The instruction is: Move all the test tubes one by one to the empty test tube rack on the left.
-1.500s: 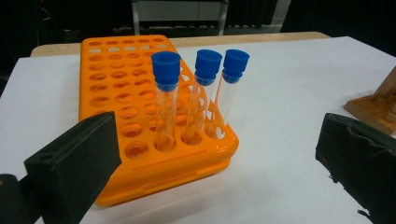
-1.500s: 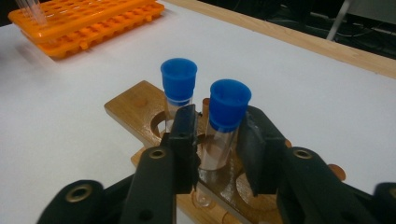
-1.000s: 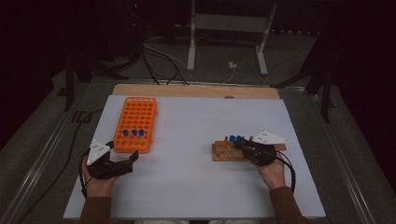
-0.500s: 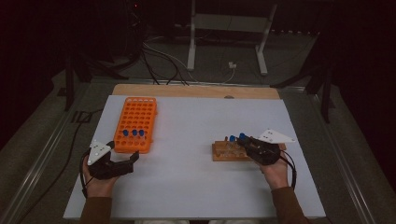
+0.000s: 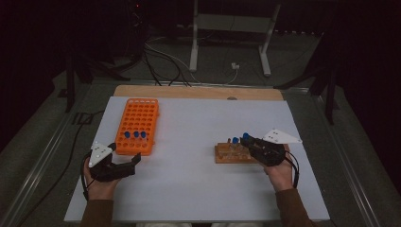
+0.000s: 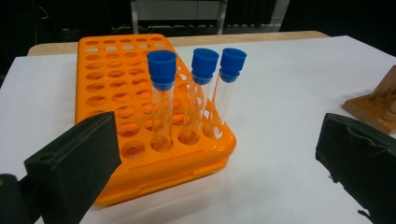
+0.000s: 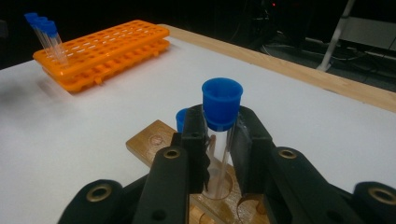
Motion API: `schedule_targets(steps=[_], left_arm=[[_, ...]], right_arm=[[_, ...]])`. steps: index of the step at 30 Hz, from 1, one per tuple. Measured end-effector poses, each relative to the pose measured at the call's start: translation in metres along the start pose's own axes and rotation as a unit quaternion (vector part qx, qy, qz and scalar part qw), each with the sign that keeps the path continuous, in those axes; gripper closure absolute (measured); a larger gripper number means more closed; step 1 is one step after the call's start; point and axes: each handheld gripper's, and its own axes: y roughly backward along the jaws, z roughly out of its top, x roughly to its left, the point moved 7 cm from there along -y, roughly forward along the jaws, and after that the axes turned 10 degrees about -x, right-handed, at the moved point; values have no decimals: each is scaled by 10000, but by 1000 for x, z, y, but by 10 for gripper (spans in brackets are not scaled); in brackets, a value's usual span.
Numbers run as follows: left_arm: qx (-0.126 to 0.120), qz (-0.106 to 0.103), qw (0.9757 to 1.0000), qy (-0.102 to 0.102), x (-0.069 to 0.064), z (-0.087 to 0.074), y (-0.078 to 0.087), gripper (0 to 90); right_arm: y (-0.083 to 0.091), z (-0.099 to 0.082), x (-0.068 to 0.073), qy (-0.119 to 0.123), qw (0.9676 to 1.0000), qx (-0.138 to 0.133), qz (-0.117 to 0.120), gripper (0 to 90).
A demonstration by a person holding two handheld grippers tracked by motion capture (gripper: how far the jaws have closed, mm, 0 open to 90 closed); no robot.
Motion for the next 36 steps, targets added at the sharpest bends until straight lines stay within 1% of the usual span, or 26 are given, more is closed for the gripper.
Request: schedule_targets(steps=[7,18,31,36], left_arm=[[19,-12,10000,-12,0,0,0,6],[23,-48,10000,6,-3,-1,-3,6],[53,-50,10000,-26,-4,-1,-3,6],[62,-53,10000,-53,-5,-1,-4,6]], right_arm=[[3,7,0,-45,10000,-77,17,770],[6,15,0,-51,10000,-65,27,770],[10,24,-2,-98,9999,-122,2,770],[12,29,-2,-106,9998,-187,5,769]])
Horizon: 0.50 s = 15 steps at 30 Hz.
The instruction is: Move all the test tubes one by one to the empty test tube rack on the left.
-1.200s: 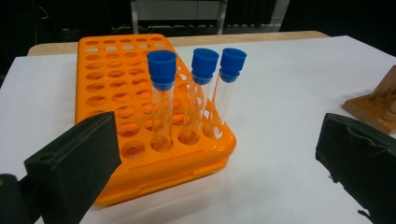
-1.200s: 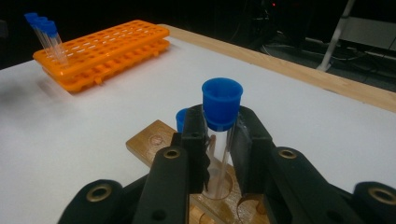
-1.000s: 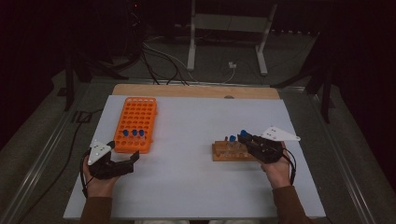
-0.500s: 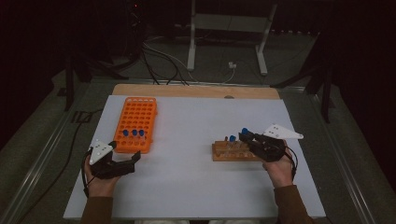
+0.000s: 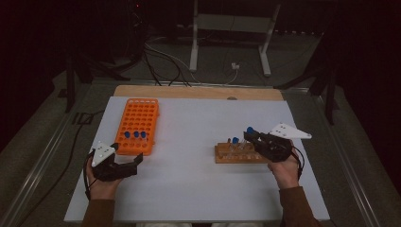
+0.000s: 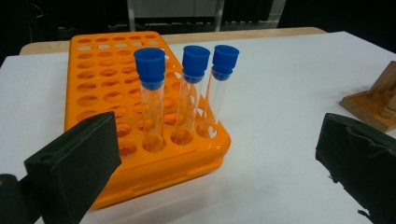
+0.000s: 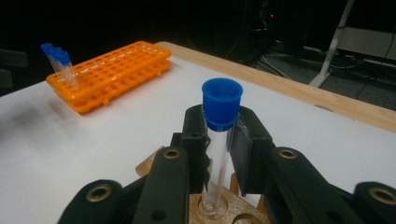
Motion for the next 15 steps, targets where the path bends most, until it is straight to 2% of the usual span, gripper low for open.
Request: schedule_targets(steps=[15], left_arm=[[-25,-34,10000,-27,-4,2,-1,6]], right_arm=[[7,9,7,-13,9998,-133,117,769]])
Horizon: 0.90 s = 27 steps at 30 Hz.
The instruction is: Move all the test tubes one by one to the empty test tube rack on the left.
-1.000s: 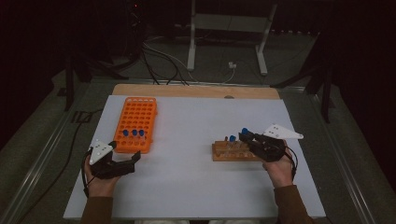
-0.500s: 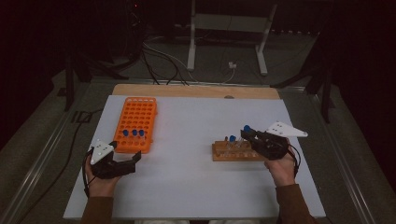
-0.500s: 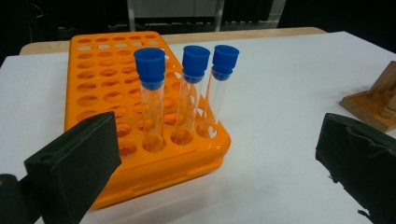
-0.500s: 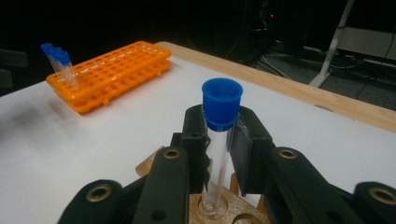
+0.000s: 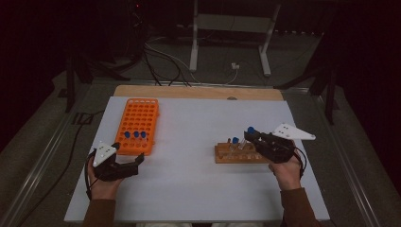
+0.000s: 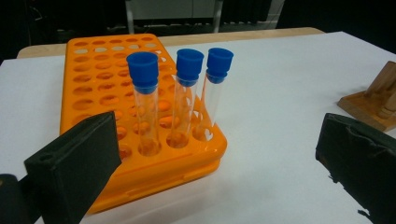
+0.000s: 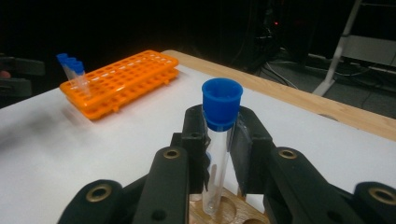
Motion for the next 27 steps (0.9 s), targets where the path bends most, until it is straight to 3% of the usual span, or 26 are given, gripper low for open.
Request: schedule_targets(steps=[16,22,27], left_arm=[[-90,-244,9996,-67,-19,9,-4,6],[-138,-529,9985,-89,-40,15,-9,6],[-112,-816,9963,-259,-63,19,-15,6]], right_arm=[[-12,-1,32,71,9989,65,462,767],[-23,-1,47,81,9977,96,661,767],[-33,0,59,94,9965,108,818,767]])
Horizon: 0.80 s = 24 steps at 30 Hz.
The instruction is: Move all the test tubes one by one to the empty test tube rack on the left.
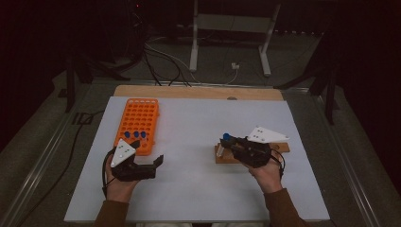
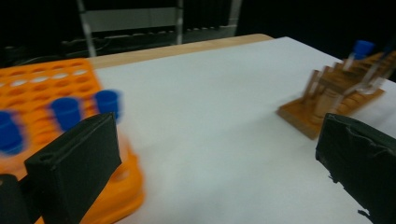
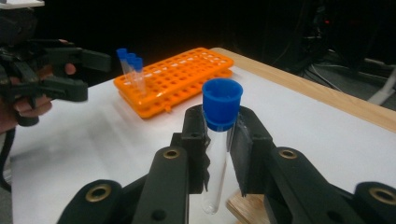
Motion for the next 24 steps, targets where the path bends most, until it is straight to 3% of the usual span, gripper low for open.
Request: schedule_targets(steps=[7,12,19,24], left_arm=[[-11,-366,9993,-94,-24,7,-14,6],[37,-725,9973,-107,-43,12,-26,7],[56,-975,9951,-130,-64,16,-41,34],[118,-1036,9939,-346,-76,15,-49,74]], right_arm=[[-14,2,12,-5,9998,29,179,767],[-21,3,20,-21,9996,34,297,767],[-30,3,29,-17,9991,42,426,767],[-34,4,35,-7,9987,39,502,767]])
